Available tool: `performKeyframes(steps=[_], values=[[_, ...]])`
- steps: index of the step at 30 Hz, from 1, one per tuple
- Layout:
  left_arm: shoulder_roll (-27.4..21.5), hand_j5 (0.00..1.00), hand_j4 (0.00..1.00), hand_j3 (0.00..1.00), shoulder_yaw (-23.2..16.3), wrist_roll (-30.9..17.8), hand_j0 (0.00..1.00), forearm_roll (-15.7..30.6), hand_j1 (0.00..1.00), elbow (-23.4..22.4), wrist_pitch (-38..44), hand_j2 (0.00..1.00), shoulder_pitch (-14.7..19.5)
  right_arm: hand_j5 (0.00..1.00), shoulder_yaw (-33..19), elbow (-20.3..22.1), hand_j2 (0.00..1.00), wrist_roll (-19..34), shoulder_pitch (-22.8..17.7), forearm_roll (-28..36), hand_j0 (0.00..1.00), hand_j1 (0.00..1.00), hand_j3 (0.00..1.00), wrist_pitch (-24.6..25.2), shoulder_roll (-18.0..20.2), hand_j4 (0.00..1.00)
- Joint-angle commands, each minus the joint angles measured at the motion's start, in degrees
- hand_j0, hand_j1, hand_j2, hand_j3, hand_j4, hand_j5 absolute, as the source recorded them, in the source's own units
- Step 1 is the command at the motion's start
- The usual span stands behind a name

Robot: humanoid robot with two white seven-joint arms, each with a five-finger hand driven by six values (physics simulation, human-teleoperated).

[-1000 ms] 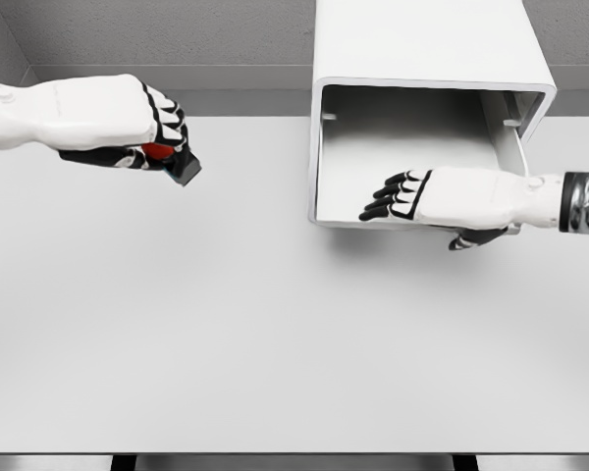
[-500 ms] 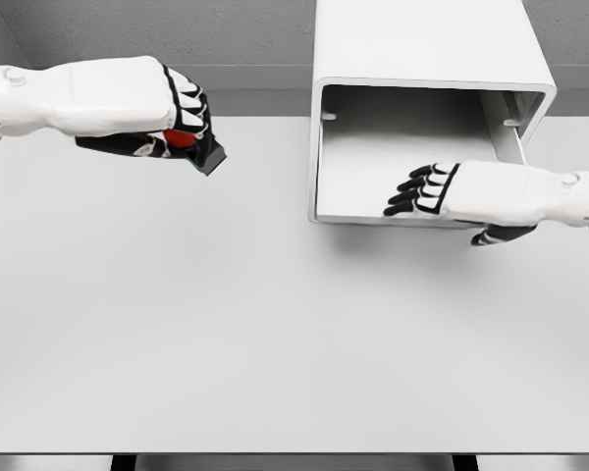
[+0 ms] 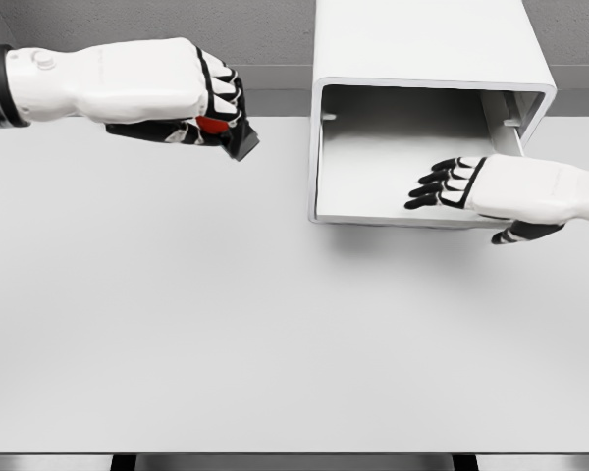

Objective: Slide open multi-storey tabletop storage cabinets and put open load switch and slide close multi-storey tabletop storage cabinets

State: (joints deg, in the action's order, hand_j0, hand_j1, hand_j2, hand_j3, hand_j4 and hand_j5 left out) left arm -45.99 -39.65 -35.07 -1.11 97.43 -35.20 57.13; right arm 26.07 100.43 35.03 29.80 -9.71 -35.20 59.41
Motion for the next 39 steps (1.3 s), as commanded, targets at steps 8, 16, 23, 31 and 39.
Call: performKeyframes(steps=[8,16,23,31,39], values=[[7.94,0.4,0.4,0.4,-0.08,0.07,0.4,-0.47,0.4,-0.31,0.2,0.4,1.93,1.0,-10.51,0.2,1.0,-0.03,-5.01,6.98,1.0,1.0,1.0,0.2,4.48,1.0],[15.23,0.41,0.41,0.41,-2.01,0.07,0.41,-0.56,0.41,-0.66,0.2,0.41,5.01,1.0,-28.26,-0.42,1.0,-0.03,-16.79,12.35,1.0,1.0,1.0,0.2,6.68,1.0],[25.86,0.41,0.41,0.41,-4.73,0.07,0.41,-12.86,0.41,-11.2,0.2,0.41,6.24,0.98,-30.72,-12.19,0.98,-0.03,-20.04,14.72,0.98,0.98,0.98,0.2,6.24,0.98],[30.09,0.51,0.51,0.51,-6.67,0.07,0.51,-16.29,0.51,-16.57,0.2,0.51,6.07,0.61,-31.08,-12.46,0.61,-0.03,-29.97,14.28,0.61,0.61,0.61,0.2,6.15,0.61],[32.64,0.91,0.91,0.91,-6.67,0.07,0.91,-16.73,0.91,-20.96,0.2,0.91,5.8,0.61,-30.29,-4.55,0.61,-0.03,-38.58,6.99,0.61,0.61,0.61,0.2,4.92,0.61]])
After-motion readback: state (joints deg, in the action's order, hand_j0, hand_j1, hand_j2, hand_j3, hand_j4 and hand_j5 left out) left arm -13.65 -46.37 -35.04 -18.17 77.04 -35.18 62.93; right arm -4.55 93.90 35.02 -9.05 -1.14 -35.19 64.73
